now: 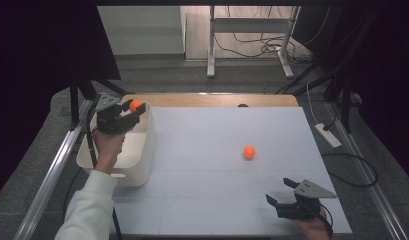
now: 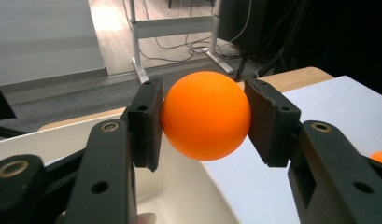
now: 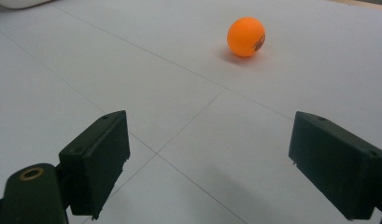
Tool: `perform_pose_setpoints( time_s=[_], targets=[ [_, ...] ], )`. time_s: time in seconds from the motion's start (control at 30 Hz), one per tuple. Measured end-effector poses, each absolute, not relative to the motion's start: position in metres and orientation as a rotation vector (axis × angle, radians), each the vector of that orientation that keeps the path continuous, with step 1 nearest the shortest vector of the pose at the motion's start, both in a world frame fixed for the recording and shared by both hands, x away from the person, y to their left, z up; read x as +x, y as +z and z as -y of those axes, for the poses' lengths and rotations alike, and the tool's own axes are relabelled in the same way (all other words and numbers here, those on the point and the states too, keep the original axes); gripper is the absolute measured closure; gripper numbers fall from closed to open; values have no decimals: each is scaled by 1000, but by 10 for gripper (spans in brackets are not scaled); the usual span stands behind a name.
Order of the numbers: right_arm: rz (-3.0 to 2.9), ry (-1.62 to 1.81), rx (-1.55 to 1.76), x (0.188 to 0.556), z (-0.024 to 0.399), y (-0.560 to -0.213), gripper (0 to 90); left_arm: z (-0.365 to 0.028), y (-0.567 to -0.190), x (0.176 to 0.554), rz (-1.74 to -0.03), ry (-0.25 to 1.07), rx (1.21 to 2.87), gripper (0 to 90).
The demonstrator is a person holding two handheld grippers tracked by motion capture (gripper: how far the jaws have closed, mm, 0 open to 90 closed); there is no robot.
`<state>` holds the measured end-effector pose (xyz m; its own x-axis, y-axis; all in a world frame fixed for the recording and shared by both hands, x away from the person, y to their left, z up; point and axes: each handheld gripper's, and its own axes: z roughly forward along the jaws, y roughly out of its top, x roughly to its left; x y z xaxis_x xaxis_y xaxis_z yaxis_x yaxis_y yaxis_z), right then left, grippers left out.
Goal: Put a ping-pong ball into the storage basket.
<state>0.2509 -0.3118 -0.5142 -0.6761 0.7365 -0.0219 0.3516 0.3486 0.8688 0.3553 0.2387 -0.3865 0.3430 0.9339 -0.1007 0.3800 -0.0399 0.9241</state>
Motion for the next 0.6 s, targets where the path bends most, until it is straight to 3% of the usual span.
perform_pose_setpoints(
  time_s=[0.6],
  targets=[
    [-2207,1264,953,252,311,-515,125,-251,-392,368,-1284,717,1640,500]
  ],
)
